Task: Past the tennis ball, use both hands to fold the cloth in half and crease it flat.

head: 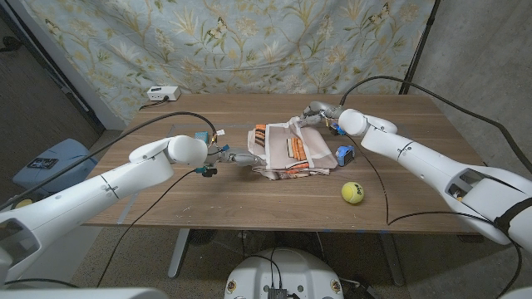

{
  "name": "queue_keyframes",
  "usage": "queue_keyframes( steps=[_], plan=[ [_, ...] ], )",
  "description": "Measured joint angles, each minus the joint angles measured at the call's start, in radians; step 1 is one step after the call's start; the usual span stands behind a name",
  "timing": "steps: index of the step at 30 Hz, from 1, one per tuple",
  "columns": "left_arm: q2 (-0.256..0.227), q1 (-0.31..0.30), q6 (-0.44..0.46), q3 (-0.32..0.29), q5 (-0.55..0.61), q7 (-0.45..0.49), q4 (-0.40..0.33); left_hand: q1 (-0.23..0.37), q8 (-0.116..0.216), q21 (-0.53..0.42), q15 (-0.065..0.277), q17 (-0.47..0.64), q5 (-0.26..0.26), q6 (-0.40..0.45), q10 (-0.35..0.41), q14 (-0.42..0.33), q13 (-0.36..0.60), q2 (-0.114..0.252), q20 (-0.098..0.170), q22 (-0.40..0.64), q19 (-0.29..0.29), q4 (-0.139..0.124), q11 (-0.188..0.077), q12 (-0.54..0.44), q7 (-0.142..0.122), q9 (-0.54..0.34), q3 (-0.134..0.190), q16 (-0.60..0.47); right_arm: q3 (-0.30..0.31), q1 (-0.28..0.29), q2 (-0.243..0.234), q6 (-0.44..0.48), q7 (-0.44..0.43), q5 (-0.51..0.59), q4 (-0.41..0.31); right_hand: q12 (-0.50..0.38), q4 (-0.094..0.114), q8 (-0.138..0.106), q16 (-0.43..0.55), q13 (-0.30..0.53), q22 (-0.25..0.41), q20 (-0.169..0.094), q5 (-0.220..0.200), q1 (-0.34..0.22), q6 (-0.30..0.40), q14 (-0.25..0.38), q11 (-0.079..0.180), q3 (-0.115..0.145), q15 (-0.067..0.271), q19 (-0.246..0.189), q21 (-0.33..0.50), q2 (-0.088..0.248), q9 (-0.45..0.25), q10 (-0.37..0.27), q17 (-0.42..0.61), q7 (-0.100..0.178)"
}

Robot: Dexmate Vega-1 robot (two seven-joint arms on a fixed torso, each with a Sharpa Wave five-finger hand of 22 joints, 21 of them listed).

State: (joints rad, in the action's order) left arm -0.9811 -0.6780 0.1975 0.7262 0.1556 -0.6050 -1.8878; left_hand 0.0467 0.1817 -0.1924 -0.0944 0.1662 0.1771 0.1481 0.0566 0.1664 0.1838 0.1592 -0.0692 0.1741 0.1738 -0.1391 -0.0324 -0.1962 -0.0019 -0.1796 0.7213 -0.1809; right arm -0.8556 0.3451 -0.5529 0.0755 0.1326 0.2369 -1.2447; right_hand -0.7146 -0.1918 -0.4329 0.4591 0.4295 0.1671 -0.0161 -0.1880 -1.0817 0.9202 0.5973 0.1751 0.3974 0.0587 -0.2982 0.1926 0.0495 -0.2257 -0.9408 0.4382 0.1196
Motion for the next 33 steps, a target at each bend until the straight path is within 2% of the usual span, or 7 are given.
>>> queue_keyframes(
  steps=[18, 33],
  plan=[
    [0.015, 0.01, -0.053, 0.002, -0.014, -0.001, 0.053, 0.009, 0.0, -0.001, 0.0, -0.001, 0.0, 0.005, 0.0, 0.0, 0.0, 0.001, 0.005, 0.001, 0.005, 0.007, 0.0, 0.001, -0.005, 0.0, -0.001, 0.003, -0.021, -0.038, 0.025, 0.051, 0.048, 0.01, -0.015, -0.008, 0.009, 0.0, 0.021, 0.01, 0.0, -0.005, 0.004, -0.039, 0.003, 0.01, -0.007, 0.0, 0.0, -0.005, 0.0, 0.0, -0.005, -0.001, 0.027, -0.011],
    [0.012, 0.008, -0.07, -0.005, -0.029, 0.002, 0.078, 0.013, 0.0, 0.0, 0.002, -0.001, 0.0, 0.005, -0.004, 0.002, 0.0, -0.003, 0.007, 0.0, 0.006, 0.014, -0.004, 0.0, -0.005, -0.001, -0.003, 0.007, -0.053, -0.09, 0.072, 0.05, 0.077, 0.019, 0.024, -0.016, 0.013, 0.0, 0.023, 0.014, 0.0, -0.005, 0.004, -0.054, -0.002, 0.01, -0.009, -0.004, 0.0, -0.005, 0.0, 0.0, -0.009, -0.002, 0.033, -0.016]
  ],
)
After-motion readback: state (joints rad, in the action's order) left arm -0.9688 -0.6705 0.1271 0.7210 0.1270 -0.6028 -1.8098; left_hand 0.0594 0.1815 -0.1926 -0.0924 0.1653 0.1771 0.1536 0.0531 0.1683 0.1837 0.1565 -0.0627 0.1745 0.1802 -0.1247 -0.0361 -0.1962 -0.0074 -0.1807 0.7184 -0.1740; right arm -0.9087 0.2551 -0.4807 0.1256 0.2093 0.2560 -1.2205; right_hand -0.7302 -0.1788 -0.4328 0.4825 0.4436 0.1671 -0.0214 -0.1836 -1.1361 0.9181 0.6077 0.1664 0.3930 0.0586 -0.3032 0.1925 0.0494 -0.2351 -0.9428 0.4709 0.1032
